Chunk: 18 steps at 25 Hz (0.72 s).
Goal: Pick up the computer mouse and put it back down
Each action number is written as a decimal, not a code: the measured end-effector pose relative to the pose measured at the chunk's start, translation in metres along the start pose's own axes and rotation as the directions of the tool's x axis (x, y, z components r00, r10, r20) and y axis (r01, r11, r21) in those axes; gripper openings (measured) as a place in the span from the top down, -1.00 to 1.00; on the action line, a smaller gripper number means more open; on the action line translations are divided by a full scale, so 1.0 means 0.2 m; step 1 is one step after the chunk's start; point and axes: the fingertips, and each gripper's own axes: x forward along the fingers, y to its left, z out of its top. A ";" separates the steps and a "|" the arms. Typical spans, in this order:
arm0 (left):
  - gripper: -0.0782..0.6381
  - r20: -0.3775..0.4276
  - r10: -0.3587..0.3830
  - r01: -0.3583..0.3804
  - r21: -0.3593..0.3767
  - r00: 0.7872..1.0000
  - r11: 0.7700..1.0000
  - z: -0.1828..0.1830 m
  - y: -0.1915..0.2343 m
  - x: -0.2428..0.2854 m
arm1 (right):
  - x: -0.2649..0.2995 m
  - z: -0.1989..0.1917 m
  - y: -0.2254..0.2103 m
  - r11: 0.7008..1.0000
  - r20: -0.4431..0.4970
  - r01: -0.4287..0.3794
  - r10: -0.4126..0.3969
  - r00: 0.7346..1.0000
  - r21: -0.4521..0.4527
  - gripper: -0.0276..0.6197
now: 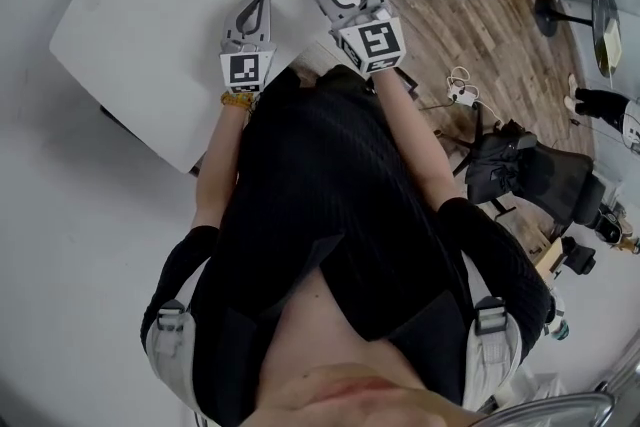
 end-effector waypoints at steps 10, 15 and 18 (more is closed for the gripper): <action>0.75 0.054 0.061 -0.066 0.096 0.997 0.993 0.38 -0.29 -0.27 | -0.38 0.09 0.16 1.000 0.075 -0.004 0.003 0.997 0.009 0.30; 0.75 0.045 0.120 -0.121 0.035 0.992 0.992 0.48 -0.53 -0.43 | -0.71 0.03 0.22 0.999 0.102 -0.017 0.013 0.995 0.041 0.46; 0.75 0.042 0.153 -0.155 0.046 0.987 0.987 0.52 -0.67 -0.52 | -0.87 -0.01 0.25 0.998 0.108 -0.036 0.030 0.994 0.053 0.51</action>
